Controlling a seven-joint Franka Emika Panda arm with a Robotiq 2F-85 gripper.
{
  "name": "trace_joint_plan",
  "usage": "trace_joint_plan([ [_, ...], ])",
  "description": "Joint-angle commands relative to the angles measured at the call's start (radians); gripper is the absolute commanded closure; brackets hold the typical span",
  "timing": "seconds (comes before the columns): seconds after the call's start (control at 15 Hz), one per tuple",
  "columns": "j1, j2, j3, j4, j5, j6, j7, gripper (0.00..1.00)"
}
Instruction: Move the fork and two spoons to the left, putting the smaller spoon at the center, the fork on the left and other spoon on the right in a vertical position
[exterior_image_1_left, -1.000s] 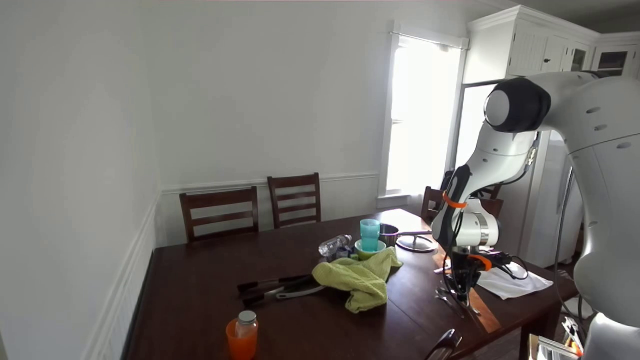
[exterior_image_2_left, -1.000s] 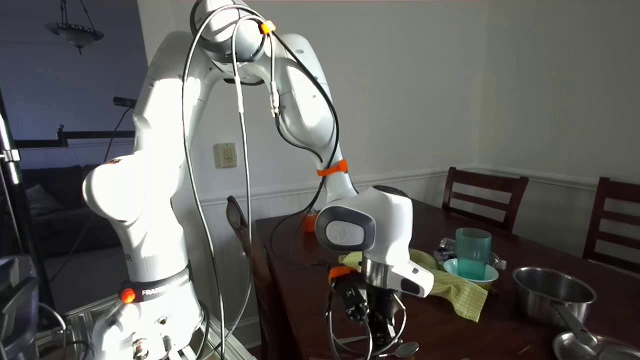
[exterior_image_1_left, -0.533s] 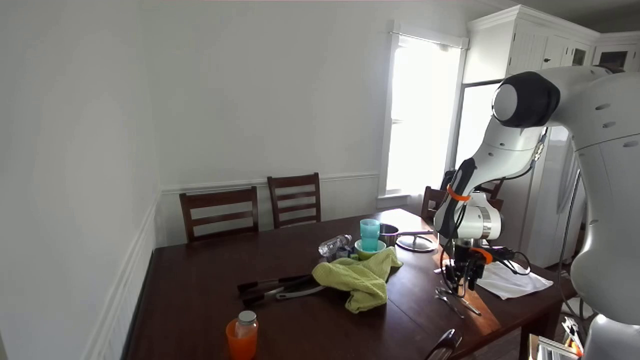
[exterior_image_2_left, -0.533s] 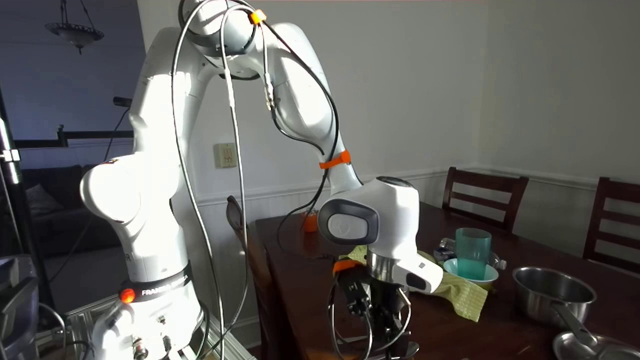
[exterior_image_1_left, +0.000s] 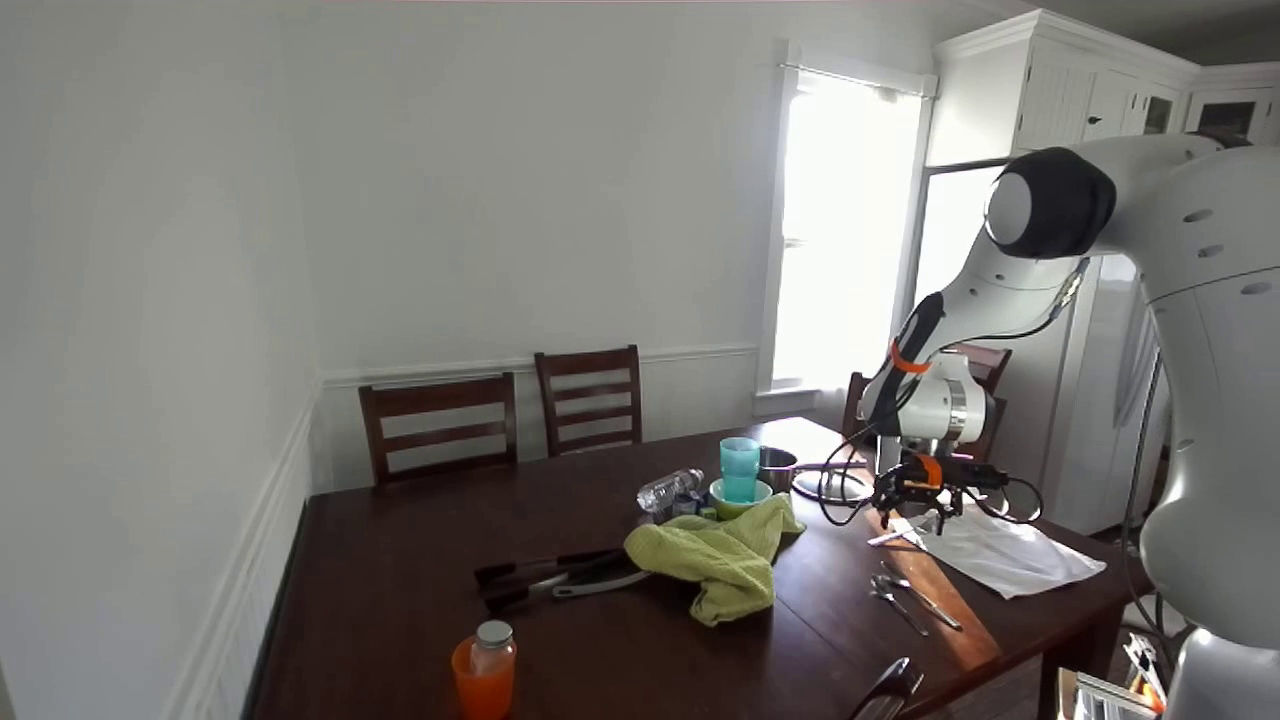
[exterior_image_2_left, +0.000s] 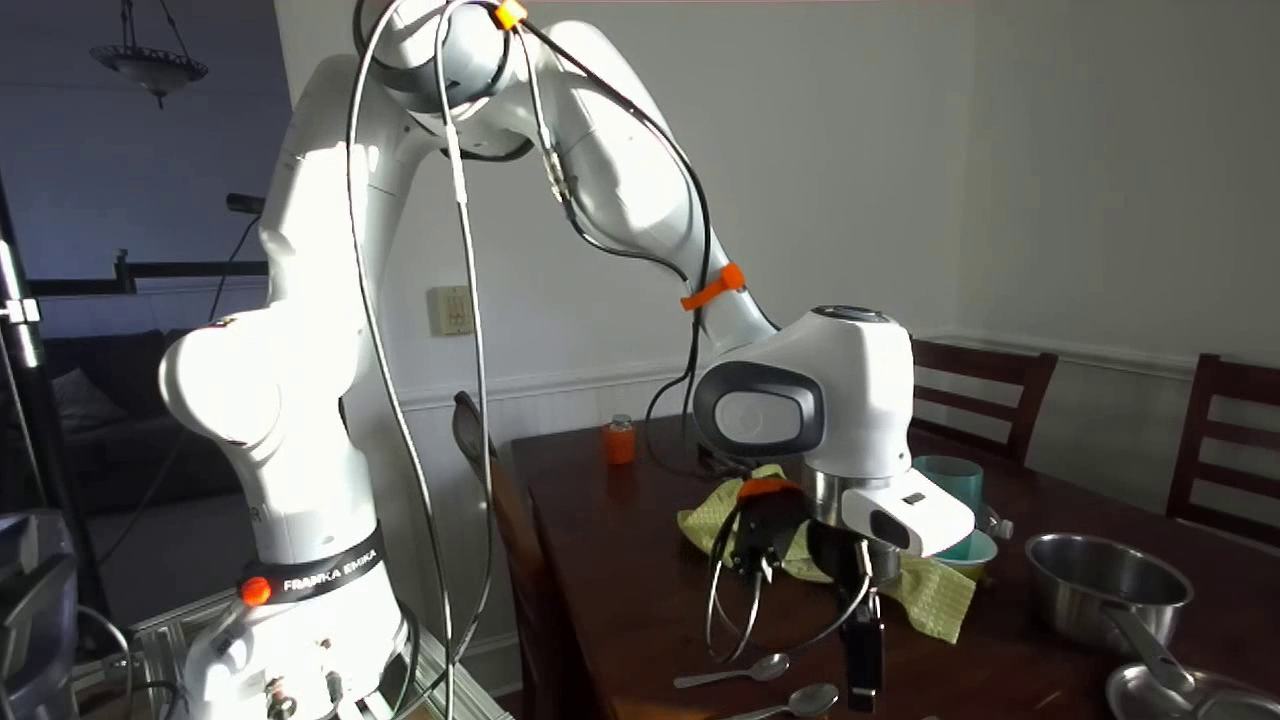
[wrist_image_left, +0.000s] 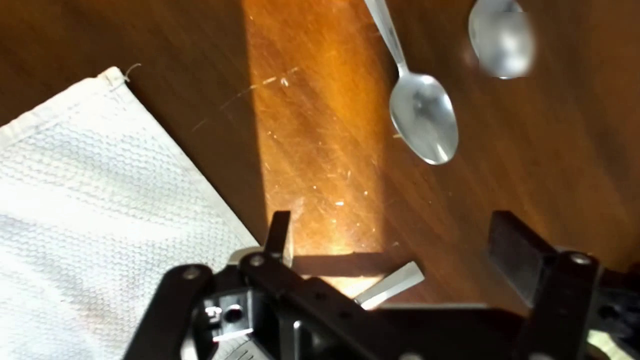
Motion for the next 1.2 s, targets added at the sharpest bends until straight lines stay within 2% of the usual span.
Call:
trace_joint_plan([
  [0.0, 0.041, 0.123, -0.028, 0.126, 0.048, 0.009, 0.187, 0.0],
  [0.4, 0.087, 0.288, -0.082, 0.301, 0.1, -0.015, 0.484, 0.0],
  [0.93, 0.135, 0.414, -0.19, 0.436, 0.144, -0.076, 0.865, 0.0],
  [1.0, 0.136, 0.424, -0.195, 0.447, 0.145, -0.09, 0.915, 0.06],
  [1.13, 0.133, 0.434, -0.197, 0.468, 0.136, -0.12, 0.985, 0.32],
])
